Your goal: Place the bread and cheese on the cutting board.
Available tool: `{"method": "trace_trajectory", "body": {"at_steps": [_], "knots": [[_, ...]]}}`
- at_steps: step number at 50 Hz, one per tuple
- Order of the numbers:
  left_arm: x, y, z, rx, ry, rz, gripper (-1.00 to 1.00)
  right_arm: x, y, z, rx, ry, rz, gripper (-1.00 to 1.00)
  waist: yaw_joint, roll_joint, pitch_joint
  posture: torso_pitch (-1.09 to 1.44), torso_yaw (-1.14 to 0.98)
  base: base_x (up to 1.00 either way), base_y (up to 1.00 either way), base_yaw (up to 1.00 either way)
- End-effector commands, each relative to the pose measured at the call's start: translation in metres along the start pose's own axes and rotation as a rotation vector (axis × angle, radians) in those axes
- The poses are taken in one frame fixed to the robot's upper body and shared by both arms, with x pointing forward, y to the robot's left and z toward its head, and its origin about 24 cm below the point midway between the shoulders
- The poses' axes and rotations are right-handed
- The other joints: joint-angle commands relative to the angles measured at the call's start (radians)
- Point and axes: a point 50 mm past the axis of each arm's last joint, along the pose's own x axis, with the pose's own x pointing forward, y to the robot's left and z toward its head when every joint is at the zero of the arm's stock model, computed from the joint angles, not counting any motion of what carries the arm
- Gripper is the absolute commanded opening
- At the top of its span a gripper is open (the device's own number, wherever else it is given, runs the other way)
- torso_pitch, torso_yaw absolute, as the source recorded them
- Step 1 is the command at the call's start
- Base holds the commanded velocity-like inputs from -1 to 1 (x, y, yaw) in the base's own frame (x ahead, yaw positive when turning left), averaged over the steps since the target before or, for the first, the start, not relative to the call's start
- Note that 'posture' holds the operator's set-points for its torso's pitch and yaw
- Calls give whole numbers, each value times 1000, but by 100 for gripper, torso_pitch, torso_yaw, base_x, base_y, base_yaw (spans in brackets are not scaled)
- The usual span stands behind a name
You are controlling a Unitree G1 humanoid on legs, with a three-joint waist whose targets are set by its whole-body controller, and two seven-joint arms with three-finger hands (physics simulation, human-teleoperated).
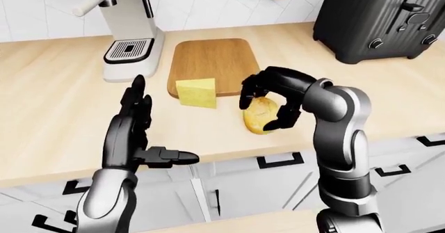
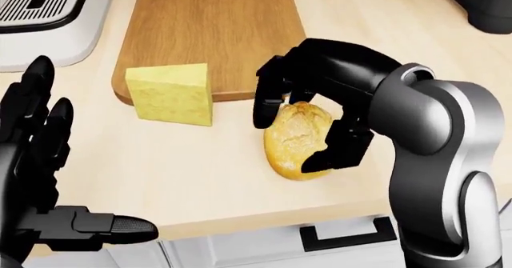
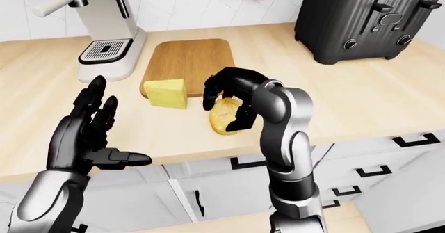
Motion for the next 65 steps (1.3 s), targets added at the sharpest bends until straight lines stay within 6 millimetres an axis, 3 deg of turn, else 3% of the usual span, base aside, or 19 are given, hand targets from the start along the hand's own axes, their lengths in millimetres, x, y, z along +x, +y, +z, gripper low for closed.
{"method": "trace_trajectory", "body": {"at_steps": [1,3,20,29,35,40,47,56,60,65], "knots": [[-2,0,13,11,-79,2,100,-1,-4,4,-14,-18,0,-79,-1,3,-16,0,0,0,0,0],[-2,0,13,12,-80,2,100,-1,-6,4,-15,-19,-8,-100,-1,2,-16,0,0,0,0,0],[3,-1,16,27,-81,3,100,-13,-21,9,-55,-39,-60,-100,-2,3,-8,0,0,0,0,0],[21,4,25,83,-69,21,100,-25,-31,13,-46,-83,-79,-100,-5,4,-3,0,0,0,0,0],[48,9,33,79,-69,9,100,-30,-33,10,-35,-102,-95,-100,-4,3,-3,0,0,0,0,0],[88,5,64,208,-89,-58,100,-35,-31,6,-15,-104,-109,-100,-3,2,-1,0,0,0,0,0],[109,-5,96,432,-80,-188,100,-34,-26,1,4,-104,-109,-100,-3,-2,1,0,0,0,0,0],[124,-4,111,628,-49,-324,100,-31,-20,-3,16,-101,-98,-100,-4,-5,0,0,0,0,0,0],[129,-8,100,797,-17,-407,100,-30,-19,-2,21,-102,-96,-100,-3,-9,1,0,0,0,0,0],[131,-14,92,850,-19,-484,100,-28,-16,-3,22,-104,-89,-100,0,-13,-4,0,0,0,0,0]]}}
